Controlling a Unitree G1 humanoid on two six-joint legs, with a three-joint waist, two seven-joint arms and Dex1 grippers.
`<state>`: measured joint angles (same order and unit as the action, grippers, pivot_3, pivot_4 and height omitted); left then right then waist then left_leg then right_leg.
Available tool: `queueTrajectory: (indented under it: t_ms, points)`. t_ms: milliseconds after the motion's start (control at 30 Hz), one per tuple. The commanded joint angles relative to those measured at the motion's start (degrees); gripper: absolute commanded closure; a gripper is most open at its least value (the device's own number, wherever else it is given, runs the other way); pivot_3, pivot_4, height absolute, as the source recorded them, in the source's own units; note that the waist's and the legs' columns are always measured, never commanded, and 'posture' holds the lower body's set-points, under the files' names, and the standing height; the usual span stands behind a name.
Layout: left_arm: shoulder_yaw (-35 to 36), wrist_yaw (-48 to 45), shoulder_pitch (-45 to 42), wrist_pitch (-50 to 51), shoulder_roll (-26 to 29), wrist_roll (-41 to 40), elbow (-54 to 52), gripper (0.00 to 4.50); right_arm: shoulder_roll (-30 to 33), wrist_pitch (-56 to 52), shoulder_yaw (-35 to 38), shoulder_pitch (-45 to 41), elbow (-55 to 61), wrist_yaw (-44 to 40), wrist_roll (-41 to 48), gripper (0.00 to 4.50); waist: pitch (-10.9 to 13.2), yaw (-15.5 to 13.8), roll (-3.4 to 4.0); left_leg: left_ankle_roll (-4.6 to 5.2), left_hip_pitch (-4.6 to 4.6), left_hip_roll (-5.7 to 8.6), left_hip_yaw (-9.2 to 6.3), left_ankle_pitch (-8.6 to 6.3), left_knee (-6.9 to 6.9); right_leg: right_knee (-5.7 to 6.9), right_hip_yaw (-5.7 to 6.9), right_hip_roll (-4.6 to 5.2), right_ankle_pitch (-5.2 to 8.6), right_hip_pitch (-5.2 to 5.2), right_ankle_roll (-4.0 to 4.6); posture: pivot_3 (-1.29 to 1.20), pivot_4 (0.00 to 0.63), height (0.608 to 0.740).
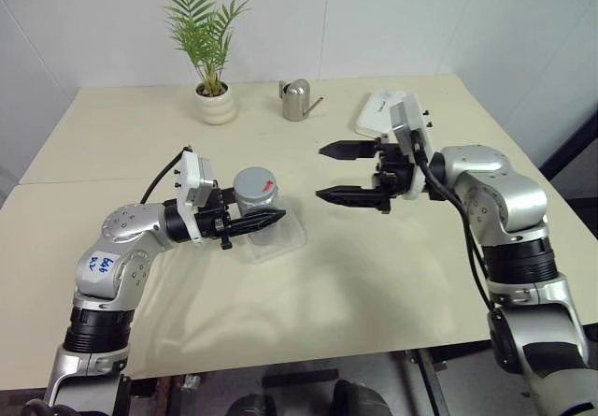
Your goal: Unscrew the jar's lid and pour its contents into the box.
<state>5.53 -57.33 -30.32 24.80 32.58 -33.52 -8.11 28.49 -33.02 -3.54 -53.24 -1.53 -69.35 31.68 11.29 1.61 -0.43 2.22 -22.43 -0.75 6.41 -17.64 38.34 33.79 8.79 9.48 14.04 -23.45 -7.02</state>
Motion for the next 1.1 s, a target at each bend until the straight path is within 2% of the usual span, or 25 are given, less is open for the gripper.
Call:
queueTrajectory:
  t_ms: [33, 300, 567, 733, 1100]
  points:
    - [-0.1, 0.1, -1.3, -1.2, -0.1, 0.1, -0.7, 2.53, -3.0, -2.6, -0.8, -1.2, 6.3, 2.5, 3.1, 0.03, 0.0, -0.1, 0.0, 0.0, 0.0, 0.0, -0.01, 0.0, 0.0, 0.01, 0.0, 0.0, 0.0, 0.0, 0.0, 0.0, 0.15, 0.74]
    - [-1.3, 0.0, -2.2, -0.9, -0.9, 0.1, -0.4, 2.53, -10.7, -2.3, -6.2, -3.9, 5.3, 11.1, -2.2, 0.03, 0.0, -0.1, 0.0, 0.0, -0.03, 0.02, -0.01, 0.0, -0.01, -0.01, 0.0, 0.01, 0.0, -0.02, 0.0, 0.0, 0.15, 0.74]
    - [-1.8, 0.1, -2.7, -0.8, -1.2, -0.1, -0.2, 2.53, -12.8, 1.8, -6.5, -6.8, -1.5, 12.1, -5.7, 0.03, 0.0, 0.0, -0.01, 0.0, -0.03, 0.03, 0.01, 0.0, -0.03, -0.01, 0.0, 0.0, 0.0, -0.04, 0.0, 0.0, 0.15, 0.74]
    - [-1.7, 0.1, -2.6, -1.0, -1.1, -0.3, -0.2, 2.53, -11.3, 3.0, -5.3, -7.5, -3.7, 10.8, -6.1, 0.03, 0.0, 0.0, -0.01, 0.0, -0.03, 0.03, 0.02, 0.0, -0.03, -0.01, 0.01, 0.0, 0.0, -0.05, 0.0, 0.0, 0.15, 0.74]
    - [-1.1, 0.4, -1.7, -1.4, -0.8, -0.5, -0.5, 2.53, -1.6, 3.8, -1.6, -5.2, -6.8, 6.9, -5.6, 0.03, 0.0, -0.1, -0.01, 0.0, -0.03, 0.03, 0.03, 0.0, -0.03, -0.01, 0.0, 0.0, 0.0, -0.04, 0.0, 0.0, 0.15, 0.74]
